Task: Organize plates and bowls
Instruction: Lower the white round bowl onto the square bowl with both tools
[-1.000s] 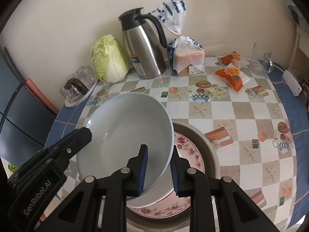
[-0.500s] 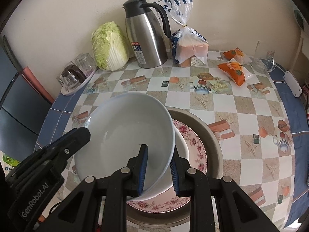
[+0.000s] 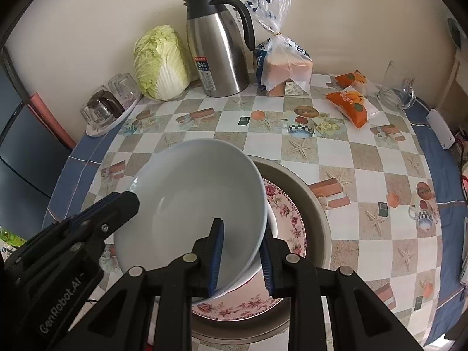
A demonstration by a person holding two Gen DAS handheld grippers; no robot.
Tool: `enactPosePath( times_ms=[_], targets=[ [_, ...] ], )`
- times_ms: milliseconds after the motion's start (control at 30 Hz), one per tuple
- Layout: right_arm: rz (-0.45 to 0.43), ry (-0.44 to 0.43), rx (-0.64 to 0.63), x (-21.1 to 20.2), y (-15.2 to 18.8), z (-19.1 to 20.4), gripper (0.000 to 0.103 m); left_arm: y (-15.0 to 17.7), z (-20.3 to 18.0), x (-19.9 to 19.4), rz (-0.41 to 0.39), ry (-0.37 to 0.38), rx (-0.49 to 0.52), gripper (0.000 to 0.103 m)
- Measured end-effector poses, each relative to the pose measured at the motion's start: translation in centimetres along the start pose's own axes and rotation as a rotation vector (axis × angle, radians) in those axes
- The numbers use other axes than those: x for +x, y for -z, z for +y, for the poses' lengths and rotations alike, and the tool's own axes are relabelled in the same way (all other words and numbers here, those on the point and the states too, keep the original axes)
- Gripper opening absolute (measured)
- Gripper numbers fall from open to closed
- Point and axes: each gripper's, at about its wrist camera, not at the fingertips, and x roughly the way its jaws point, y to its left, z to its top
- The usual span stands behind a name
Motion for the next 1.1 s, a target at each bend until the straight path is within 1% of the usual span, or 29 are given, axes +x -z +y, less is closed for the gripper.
enactPosePath(
  times_ms=[167, 400, 533, 633, 1100],
  targets=[
    [-0.004, -0.016, 0.006, -0.1, -0.1, -0.2, 0.027, 0.1, 0.2, 0.4, 0.004, 0.001, -0.006, 0.013],
    [-0.009, -0.03, 0.015, -0.2, -0.2, -0.2, 0.027, 0.4, -0.1, 1.2, 0.015, -0.025, 0.012, 0.012],
    [-0.011, -0.041, 0.025, -0.3, -0.2, -0.5, 0.027, 0.5, 0.1, 1.3, 0.012, -0.037, 0.008, 0.008],
    [-0.012, -0.046, 0.026, -0.3, -0.2, -0.5, 0.027, 0.5, 0.2, 1.4, 0.011, -0.04, 0.009, 0.007],
    [-0.008, -0.088, 0.052, -0.4, -0.2, -1.2, 0.028, 0.6, 0.2, 1.4, 0.009, -0.044, 0.012, 0.007]
  ],
)
